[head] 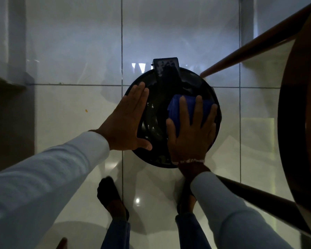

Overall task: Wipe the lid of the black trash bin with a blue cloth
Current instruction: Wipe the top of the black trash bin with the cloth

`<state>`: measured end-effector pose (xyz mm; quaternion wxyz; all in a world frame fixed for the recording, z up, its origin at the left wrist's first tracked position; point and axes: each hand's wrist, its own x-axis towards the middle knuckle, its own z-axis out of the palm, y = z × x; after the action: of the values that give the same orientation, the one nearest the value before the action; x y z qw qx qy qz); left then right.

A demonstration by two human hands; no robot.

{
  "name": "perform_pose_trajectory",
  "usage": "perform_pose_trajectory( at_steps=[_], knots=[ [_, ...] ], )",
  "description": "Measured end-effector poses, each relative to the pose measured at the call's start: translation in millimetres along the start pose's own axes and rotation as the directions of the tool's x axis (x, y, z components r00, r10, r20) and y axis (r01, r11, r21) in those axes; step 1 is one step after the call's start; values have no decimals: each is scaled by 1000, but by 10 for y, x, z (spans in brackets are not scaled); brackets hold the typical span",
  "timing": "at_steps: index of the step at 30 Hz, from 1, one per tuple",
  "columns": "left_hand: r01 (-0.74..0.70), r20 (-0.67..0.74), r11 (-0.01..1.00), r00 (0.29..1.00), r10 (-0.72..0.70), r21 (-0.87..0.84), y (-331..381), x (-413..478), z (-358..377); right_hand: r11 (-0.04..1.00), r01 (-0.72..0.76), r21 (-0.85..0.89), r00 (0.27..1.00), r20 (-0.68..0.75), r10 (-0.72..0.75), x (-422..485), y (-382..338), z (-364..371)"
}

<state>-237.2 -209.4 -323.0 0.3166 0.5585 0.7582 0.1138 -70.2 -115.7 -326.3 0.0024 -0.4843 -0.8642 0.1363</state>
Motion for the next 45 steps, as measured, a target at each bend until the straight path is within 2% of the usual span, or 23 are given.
perform_pose_trajectory(
  at_steps=[2, 4, 8, 13, 15, 18, 20, 24, 26, 28, 30, 32, 33, 35, 37, 38, 40, 42, 43, 45],
  knots=[
    [-2, 4, 1000, 1000, 2, -4, 8, -4, -5, 986, 157, -63, 987, 54, -154, -205, 213, -29],
    [-7, 5, 1000, 1000, 7, -15, 7, -4, -16, 978, 200, -56, 978, 72, -195, -240, 412, -90],
    [-16, -10, 1000, 1000, 16, -7, -8, 11, -11, 991, -92, 93, 995, 36, 89, -62, 214, -78],
    [-1, -9, 1000, 1000, 1, -10, -6, -4, 21, 965, -221, 143, 975, 42, 218, -403, 26, -23],
    [-9, -14, 1000, 1000, 8, -14, -12, -4, 15, 924, -322, 209, 947, 79, 312, -530, -85, -11],
    [-15, -23, 1000, 1000, 14, -25, -22, -12, 23, 820, -507, 267, 862, 130, 491, -555, -373, 35],
    [-20, -23, 1000, 1000, 19, -24, -25, -9, 28, 754, -579, 310, 813, 156, 560, -536, -531, 62],
    [-41, -36, 999, 999, 40, -28, -35, -6, 43, 625, -644, 442, 753, 217, 622, -608, -731, 85],
    [-46, -22, 997, 999, 45, -65, -59, -16, 34, 537, -681, 499, 715, 293, 634, -614, -853, 50],
    [-66, 29, 994, 997, 68, -86, -94, 11, -13, 492, -716, 495, 688, 381, 618, -594, -951, -37],
    [-52, 105, 990, 992, 66, -129, -101, 48, -99, 494, -752, 436, 659, 500, 562, -604, -922, -180],
    [17, 172, 972, 985, 25, -235, -41, 60, -248, 571, -748, 338, 634, 617, 466, -645, -706, -398],
    [53, 151, 953, 989, -8, -299, -1, 48, -310, 639, -710, 295, 643, 642, 418, -649, -565, -526],
    [59, -80, 926, 992, -96, -374, 125, -40, -377, 758, -589, 281, 736, 574, 359, -562, -308, -772],
    [51, -349, 908, 913, -211, -416, 353, -190, -272, 825, -483, 292, 851, 377, 365, -351, -151, -880],
    [52, -421, 890, 868, -265, -453, 519, -267, -150, 866, -425, 264, 894, 273, 355, -211, -90, -873],
    [53, -448, 852, 833, -326, -521, 928, -426, 170, 948, -282, 148, 955, 137, 263, 77, -19, -794],
    [80, -425, 856, 842, -332, -510, 1269, -511, 463, 976, -189, 112, 980, 91, 179, 358, -4, -705],
    [101, -425, 875, 844, -326, -473, 1396, -496, 592, 979, -153, 133, 986, 80, 143, 483, 9, -648],
    [139, -433, 924, 852, -295, -357, 1539, -340, 760, 953, -93, 287, 994, 86, 71, 690, 61, -515]
  ],
)
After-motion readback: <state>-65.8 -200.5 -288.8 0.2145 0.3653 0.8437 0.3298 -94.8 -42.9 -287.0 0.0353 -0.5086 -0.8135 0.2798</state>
